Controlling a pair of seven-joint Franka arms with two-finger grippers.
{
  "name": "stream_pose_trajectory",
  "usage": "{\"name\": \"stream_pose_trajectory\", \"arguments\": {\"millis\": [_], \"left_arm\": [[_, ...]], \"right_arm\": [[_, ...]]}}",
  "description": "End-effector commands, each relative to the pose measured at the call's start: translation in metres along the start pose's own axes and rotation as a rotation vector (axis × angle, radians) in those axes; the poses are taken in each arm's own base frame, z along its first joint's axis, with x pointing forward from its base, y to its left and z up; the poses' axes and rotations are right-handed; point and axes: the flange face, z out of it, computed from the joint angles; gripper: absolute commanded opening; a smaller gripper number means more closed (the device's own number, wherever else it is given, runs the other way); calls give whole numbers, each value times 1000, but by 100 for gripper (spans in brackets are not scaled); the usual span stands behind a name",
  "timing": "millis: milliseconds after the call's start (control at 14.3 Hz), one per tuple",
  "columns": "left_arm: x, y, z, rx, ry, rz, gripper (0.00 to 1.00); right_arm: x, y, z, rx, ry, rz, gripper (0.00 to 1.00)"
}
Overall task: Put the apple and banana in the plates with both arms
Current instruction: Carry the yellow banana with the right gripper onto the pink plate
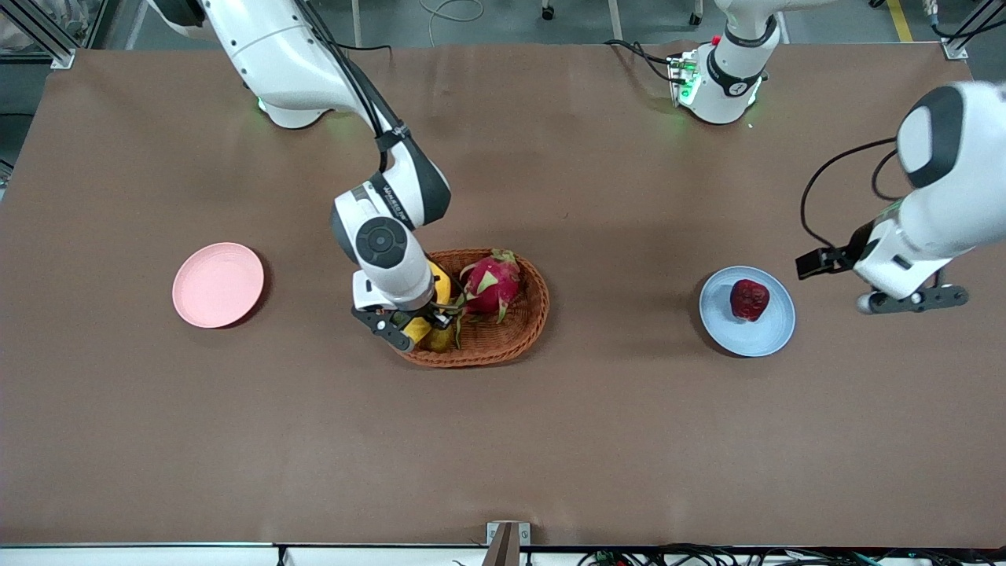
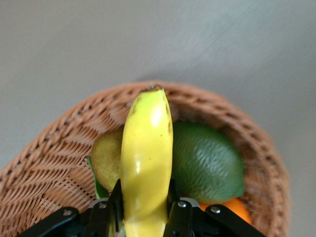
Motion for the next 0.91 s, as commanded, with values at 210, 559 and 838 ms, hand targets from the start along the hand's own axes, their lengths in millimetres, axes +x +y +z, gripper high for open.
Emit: {"name": "stream_pose_trajectory", "arguments": {"millis": [210,559,838], "left_arm": [[-25,2,-132,-34,136,19,100],[-34,7,-160,-29,158,33,100],[-33,2,-160,-27,159,83,100]], "right_arm": [[108,91,-71,-52,-139,-172,0],[225,226,-82,-15,-177,-402,0],[263,325,-48,4,-164,-511,0]]}}
